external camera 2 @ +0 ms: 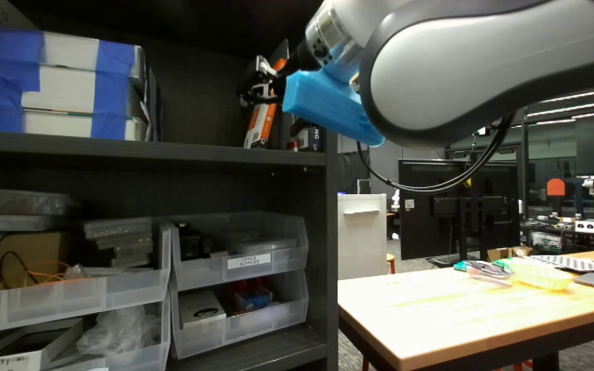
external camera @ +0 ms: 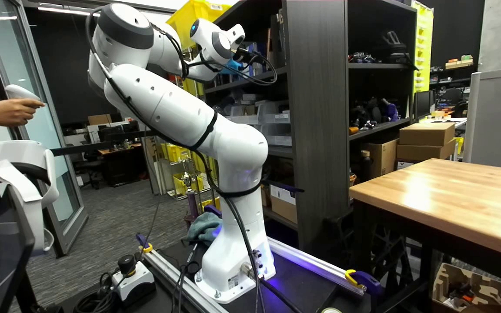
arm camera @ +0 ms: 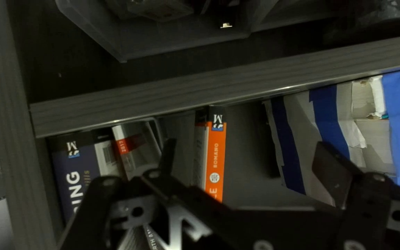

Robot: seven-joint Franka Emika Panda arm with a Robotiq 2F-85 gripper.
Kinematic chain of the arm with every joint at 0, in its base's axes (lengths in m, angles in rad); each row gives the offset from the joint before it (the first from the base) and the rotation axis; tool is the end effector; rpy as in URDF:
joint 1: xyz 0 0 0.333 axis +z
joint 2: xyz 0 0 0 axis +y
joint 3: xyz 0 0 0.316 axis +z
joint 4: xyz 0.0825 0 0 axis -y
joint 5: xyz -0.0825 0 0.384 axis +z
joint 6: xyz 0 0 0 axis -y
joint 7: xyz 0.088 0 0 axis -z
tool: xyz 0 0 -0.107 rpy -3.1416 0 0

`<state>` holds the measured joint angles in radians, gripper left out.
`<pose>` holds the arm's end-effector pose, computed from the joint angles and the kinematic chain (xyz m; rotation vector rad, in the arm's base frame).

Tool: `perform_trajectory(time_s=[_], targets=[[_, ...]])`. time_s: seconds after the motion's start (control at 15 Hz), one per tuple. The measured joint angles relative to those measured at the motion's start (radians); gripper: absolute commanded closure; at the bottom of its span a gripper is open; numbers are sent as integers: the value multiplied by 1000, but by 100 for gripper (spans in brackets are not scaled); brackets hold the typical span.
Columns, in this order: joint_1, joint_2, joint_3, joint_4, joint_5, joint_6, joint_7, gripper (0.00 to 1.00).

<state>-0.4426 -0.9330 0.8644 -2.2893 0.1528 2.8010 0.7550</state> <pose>0.3211 0.3096 0.6711 -2.4082 0.2752 -1.7836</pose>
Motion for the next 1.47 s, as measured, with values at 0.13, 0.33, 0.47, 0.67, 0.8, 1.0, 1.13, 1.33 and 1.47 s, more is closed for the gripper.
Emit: perform_trajectory(time_s=[0.13,0.33,0.47,0.67,0.8,1.0,1.13,1.33,1.47], targets=[[-1,0,0,0,-1,1,0,0],[-11,0,0,1,-3,4,0,0],[-19,0,0,5,-3,7,0,0],[-27,1,3,13,-3,11,0,0],[-32,4,7,18,-3,11,0,0],[-36,11,16,27,-3,12,1,0],[-39,13,23,31,-3,12,2,0],[-48,16,36,39,-3,13,4,0],[-60,21,45,47,-3,14,7,0]])
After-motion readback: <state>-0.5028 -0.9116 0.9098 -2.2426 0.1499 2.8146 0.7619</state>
